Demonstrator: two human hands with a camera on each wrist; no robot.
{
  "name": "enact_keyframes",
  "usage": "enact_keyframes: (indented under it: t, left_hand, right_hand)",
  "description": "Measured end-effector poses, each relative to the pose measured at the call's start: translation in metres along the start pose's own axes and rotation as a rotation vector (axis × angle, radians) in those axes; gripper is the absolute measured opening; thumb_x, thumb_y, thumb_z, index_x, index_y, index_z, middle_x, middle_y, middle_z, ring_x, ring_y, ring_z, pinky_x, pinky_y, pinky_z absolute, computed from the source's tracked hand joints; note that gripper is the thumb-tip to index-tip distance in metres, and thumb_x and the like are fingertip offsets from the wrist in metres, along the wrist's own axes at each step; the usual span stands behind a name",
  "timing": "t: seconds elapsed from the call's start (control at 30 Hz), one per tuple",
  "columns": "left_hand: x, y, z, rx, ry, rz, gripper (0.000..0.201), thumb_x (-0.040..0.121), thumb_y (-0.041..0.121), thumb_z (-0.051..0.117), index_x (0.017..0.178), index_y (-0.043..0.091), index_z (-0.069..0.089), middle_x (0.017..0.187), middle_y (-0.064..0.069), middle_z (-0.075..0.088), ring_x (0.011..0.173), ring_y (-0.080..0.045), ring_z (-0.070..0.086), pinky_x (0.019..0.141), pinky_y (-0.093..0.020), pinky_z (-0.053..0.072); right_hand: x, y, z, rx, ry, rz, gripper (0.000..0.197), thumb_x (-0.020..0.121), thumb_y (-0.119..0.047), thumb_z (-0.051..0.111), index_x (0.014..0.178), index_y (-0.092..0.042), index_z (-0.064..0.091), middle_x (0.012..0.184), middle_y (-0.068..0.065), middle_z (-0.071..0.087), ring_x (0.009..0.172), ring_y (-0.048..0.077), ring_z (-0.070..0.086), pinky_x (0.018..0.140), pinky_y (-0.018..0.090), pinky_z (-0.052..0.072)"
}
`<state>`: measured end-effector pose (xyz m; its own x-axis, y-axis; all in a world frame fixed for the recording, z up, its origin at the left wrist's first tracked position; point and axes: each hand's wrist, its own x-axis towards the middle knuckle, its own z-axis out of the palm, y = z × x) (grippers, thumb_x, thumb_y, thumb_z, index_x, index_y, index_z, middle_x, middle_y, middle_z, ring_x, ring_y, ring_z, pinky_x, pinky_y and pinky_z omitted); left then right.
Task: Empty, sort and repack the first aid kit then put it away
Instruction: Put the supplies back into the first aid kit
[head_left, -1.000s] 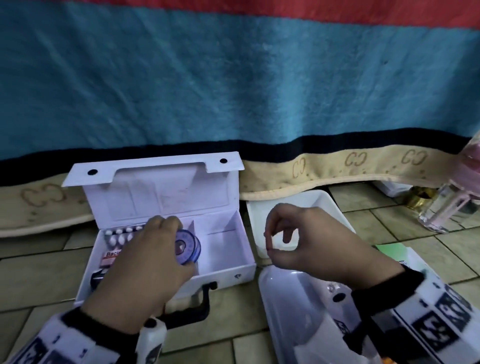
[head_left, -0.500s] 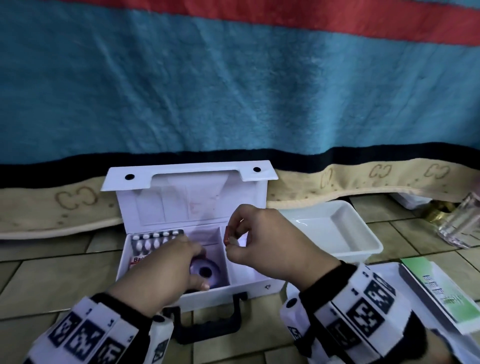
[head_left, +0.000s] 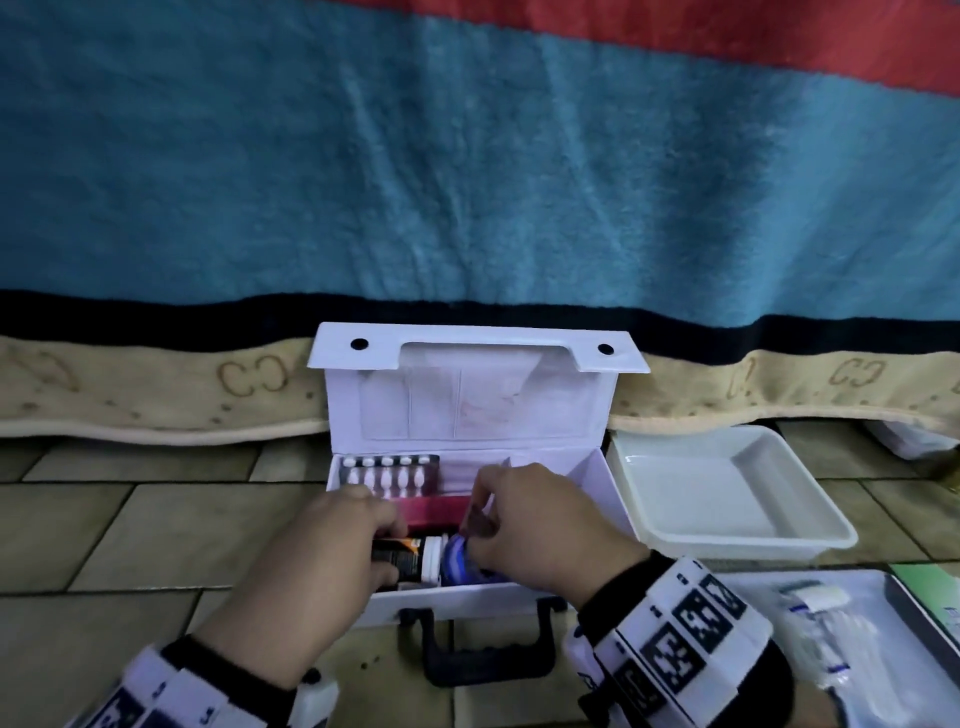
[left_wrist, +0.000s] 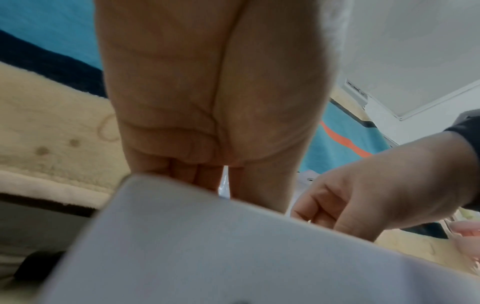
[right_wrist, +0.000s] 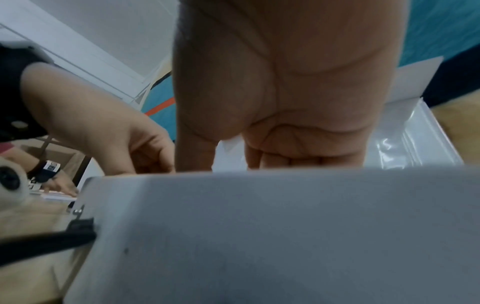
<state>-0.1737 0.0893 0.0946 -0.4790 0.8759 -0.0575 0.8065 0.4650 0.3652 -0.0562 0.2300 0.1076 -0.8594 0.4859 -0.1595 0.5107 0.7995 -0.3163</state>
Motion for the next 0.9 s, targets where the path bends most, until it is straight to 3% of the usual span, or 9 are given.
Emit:
enact_keyframes:
  t: [0.1,0.23,0.3,0.4,0.5,0.7,0.83,0.9]
  left_hand:
    - [-0.001,0.000,0.002,0.012,0.028,0.013,0.027,0.081,0.032,0.069,0.107,0.034,0.062,0.105,0.016,0.050,0.100,-0.003,0.049,0.082,-0.017,0.037]
    - [-0.001,-0.002,0.004,-0.003,0.040,0.014,0.027,0.080,0.031,0.070,0.105,0.033,0.062,0.101,0.016,0.050,0.096,-0.003,0.046,0.076,-0.017,0.032]
    - [-0.001,-0.002,0.004,0.005,0.044,0.017,0.027,0.081,0.032,0.069,0.106,0.034,0.061,0.102,0.017,0.049,0.096,-0.002,0.045,0.076,-0.017,0.031]
    - [0.000,-0.002,0.006,0.014,0.053,0.021,0.028,0.082,0.033,0.068,0.108,0.036,0.059,0.106,0.018,0.048,0.100,-0.001,0.045,0.078,-0.016,0.032]
    - [-0.001,-0.002,0.007,0.010,0.055,0.014,0.028,0.081,0.033,0.068,0.108,0.036,0.061,0.104,0.019,0.048,0.095,0.000,0.043,0.077,-0.015,0.031]
    - [-0.001,-0.002,0.007,0.024,0.058,0.014,0.029,0.084,0.038,0.064,0.112,0.037,0.058,0.106,0.020,0.046,0.108,-0.001,0.046,0.079,-0.013,0.030]
    - [-0.003,0.000,0.008,0.022,0.048,0.004,0.028,0.082,0.036,0.066,0.109,0.036,0.058,0.106,0.019,0.047,0.108,-0.002,0.046,0.077,-0.014,0.030]
    - [-0.004,-0.001,0.009,0.009,0.051,0.006,0.027,0.080,0.034,0.068,0.105,0.034,0.060,0.101,0.017,0.047,0.107,-0.005,0.047,0.076,-0.016,0.029]
  right_hand:
    - [0.001,-0.003,0.005,-0.120,0.021,-0.022,0.031,0.081,-0.031,0.056,0.108,-0.016,0.053,0.103,0.008,0.063,0.098,0.029,0.058,0.071,0.029,0.037]
    - [0.002,0.002,0.004,-0.045,-0.027,-0.011,0.029,0.080,-0.033,0.061,0.106,-0.022,0.056,0.104,0.004,0.065,0.101,0.026,0.058,0.080,0.030,0.046]
    - [0.000,0.003,0.002,-0.036,-0.053,-0.031,0.033,0.077,-0.037,0.069,0.106,-0.026,0.059,0.103,0.002,0.065,0.101,0.022,0.056,0.079,0.027,0.043]
    - [-0.002,0.003,0.001,-0.115,-0.070,-0.048,0.037,0.079,-0.042,0.067,0.111,-0.026,0.061,0.106,0.003,0.063,0.104,0.022,0.050,0.084,0.030,0.036]
    - [-0.002,-0.002,0.003,-0.269,-0.053,-0.036,0.030,0.083,-0.041,0.060,0.106,-0.023,0.060,0.103,0.004,0.065,0.102,0.025,0.053,0.086,0.035,0.033]
    - [0.002,-0.016,0.001,-0.457,-0.107,0.022,0.007,0.088,-0.025,0.050,0.090,-0.018,0.052,0.101,0.005,0.064,0.097,0.025,0.057,0.079,0.036,0.028]
    - [0.005,-0.023,0.002,-0.566,-0.206,0.032,0.024,0.091,-0.023,0.046,0.110,-0.014,0.057,0.111,0.005,0.062,0.105,0.024,0.055,0.094,0.038,0.031]
    - [0.004,-0.024,0.004,-0.599,-0.237,0.034,0.025,0.091,-0.024,0.047,0.112,-0.014,0.057,0.115,0.006,0.061,0.109,0.024,0.054,0.097,0.038,0.030]
